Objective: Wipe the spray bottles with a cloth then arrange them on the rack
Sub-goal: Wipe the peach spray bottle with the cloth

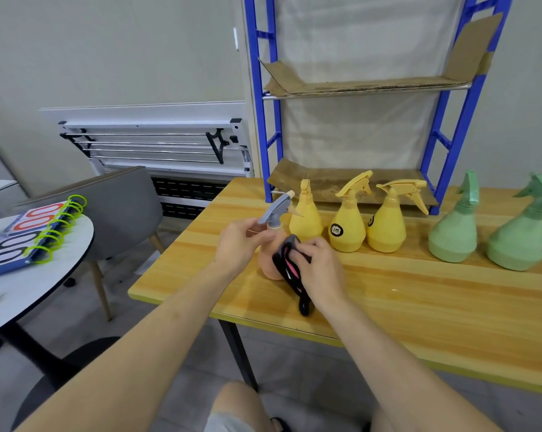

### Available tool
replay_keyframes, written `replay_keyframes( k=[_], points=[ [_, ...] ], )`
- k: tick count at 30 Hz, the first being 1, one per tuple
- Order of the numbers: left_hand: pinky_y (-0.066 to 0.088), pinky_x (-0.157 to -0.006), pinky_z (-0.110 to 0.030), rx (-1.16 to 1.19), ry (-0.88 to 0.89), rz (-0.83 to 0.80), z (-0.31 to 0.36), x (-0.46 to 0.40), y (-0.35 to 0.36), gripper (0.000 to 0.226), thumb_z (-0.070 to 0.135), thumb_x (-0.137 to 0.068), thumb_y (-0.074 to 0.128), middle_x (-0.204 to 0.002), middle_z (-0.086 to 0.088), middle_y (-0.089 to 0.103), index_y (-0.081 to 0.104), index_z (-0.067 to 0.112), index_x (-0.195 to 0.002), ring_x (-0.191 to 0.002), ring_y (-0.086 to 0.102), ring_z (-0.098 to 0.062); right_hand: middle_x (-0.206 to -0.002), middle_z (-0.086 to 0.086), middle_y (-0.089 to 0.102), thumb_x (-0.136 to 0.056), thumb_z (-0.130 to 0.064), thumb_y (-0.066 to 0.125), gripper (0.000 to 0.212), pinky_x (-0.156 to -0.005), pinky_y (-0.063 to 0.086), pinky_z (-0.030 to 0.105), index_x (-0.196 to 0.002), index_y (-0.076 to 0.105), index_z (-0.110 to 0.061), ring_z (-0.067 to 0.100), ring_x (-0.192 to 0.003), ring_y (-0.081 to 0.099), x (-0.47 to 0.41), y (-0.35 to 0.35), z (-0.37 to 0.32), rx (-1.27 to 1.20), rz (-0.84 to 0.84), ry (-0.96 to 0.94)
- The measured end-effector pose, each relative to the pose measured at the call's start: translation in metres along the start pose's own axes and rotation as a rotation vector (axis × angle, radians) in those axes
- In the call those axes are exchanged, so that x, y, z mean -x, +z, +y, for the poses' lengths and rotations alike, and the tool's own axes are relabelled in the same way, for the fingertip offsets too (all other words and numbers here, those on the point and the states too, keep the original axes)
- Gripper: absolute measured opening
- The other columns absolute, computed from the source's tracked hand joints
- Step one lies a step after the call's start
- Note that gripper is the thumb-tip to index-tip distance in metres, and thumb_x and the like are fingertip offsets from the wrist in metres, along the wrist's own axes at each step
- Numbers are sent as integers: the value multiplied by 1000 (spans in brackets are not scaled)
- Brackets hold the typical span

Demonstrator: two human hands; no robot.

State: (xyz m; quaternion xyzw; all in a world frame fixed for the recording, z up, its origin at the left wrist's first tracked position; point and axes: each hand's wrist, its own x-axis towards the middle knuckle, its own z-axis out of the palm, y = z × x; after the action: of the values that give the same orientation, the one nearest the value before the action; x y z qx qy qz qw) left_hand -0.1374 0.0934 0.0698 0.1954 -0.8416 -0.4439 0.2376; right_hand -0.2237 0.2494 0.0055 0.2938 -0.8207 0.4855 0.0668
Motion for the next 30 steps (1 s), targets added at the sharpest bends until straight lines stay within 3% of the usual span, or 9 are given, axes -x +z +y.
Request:
replay_keyframes(
  k=[3,9,13,17,21,26,28,30],
  points=[
    [50,-78,-24,-8,-10,44,-1,-2,8,22,30,-92,74,-100,10,75,76,25,-114,-96,68,-7,-96,-11,58,-98,-30,67,19,-74,49,32,-109,79,-21,10,-86,59,6,-3,16,4,-57,49],
    [53,-83,-22,-40,2,53,-1,1,7,22,31,-97,69,-101,9,76,76,22,-116,-97,69,-5,-100,-15,57,-98,-38,65,20,-72,52,35,-115,75,-33,9,-90,58,-11,-2,-20,-55,10,-18],
    [57,-92,-36,-23,-25,76,-2,2,9,22,30,-98,68,-105,5,76,75,20,-117,-102,69,-12,-102,-15,56,-98,-35,66,25,-71,51,32,-121,74,-32,8,-90,58,-2,5,-15,-53,35,-35],
    [56,-99,-44,26,-56,71,-2,1,10,31,26,-99,66,-112,6,73,70,19,-129,-110,67,-15,-96,-10,59,-99,-27,66,20,-66,42,29,-113,78,-22,13,-85,58,14,5,16,70,-59,56],
    [58,-95,-42,39,-38,52,-2,1,8,29,31,-99,66,-111,8,75,72,23,-126,-106,69,-10,-111,-6,66,-99,-18,65,27,-83,45,24,-124,75,-19,15,-102,61,4,6,3,-35,-19,52],
    [61,-90,-43,126,-77,58,1,-3,11,21,35,-94,73,-99,4,77,74,21,-110,-95,73,-11,-123,-10,72,-98,-16,65,30,-100,51,33,-124,75,-25,15,-113,64,-13,12,-22,-149,48,-77],
    [59,-93,-45,122,-77,51,-1,-3,13,27,36,-96,70,-105,0,76,74,18,-115,-99,72,-14,-128,-6,72,-98,-13,65,31,-104,50,28,-127,73,-20,8,-119,63,-5,10,-21,-223,28,-36],
    [55,-97,-43,42,-48,53,-3,-3,11,30,36,-99,65,-117,-2,69,71,18,-122,-109,65,-18,-129,-2,71,-98,-16,67,32,-104,51,29,-130,71,-19,12,-121,64,4,9,-11,-208,-12,59]
  ],
)
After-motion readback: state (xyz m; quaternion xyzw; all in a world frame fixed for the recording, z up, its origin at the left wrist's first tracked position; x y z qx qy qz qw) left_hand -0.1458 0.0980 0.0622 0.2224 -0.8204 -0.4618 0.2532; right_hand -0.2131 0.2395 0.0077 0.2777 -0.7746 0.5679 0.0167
